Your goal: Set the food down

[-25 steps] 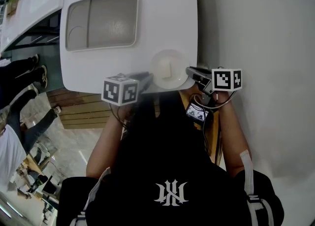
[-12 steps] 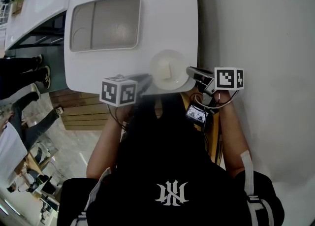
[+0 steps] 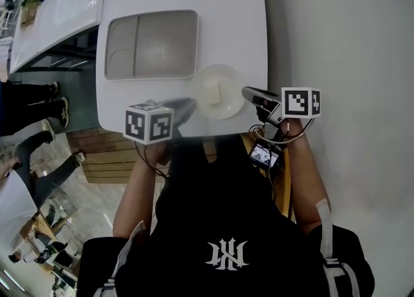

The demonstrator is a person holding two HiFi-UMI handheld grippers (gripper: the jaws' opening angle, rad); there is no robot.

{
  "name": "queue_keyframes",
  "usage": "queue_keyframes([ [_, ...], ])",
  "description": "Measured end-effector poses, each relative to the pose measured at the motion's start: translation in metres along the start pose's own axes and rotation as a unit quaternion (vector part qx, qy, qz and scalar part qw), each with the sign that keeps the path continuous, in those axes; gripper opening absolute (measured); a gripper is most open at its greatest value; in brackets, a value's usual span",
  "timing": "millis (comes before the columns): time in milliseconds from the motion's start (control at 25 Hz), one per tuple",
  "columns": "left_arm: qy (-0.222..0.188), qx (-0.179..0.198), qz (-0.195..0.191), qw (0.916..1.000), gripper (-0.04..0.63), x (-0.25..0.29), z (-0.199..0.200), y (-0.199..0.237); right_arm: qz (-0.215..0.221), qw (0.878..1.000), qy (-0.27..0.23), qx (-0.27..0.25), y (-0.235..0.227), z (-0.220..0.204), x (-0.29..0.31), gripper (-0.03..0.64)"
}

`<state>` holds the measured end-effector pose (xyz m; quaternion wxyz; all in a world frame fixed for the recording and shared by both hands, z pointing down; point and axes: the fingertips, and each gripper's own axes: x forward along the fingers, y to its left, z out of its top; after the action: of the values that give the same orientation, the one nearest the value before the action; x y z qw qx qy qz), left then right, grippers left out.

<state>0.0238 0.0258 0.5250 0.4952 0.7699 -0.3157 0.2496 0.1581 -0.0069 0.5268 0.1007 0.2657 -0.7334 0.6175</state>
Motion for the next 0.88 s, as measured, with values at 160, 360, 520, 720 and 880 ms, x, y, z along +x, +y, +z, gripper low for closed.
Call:
queue_keyframes([
  [160, -0.007, 0.004, -0.005, 1.0000, 0.046, -0.036, 0.046, 0.039, -0.003, 1.000, -0.010, -0.005, 0.038, 0.039, 0.044, 0.020],
  [360, -0.019, 0.005, 0.000, 0.9998, 0.044, -0.069, 0.099, 0.108, -0.005, 1.000, -0.012, -0.010, 0.067, 0.086, 0.118, 0.020],
  [520, -0.024, -0.001, 0.005, 0.9997, 0.044, -0.092, 0.126, 0.153, -0.009, 1.000, -0.009, -0.017, 0.089, 0.115, 0.166, 0.020],
  [720, -0.018, -0.002, 0.021, 0.9996, 0.044, -0.104, 0.153, 0.218, -0.015, 1.000, 0.002, -0.018, 0.096, 0.142, 0.234, 0.020],
  [880, -0.012, 0.005, 0.032, 0.9994, 0.044, -0.099, 0.156, 0.229, -0.019, 1.000, 0.002, -0.013, 0.089, 0.143, 0.243, 0.020],
])
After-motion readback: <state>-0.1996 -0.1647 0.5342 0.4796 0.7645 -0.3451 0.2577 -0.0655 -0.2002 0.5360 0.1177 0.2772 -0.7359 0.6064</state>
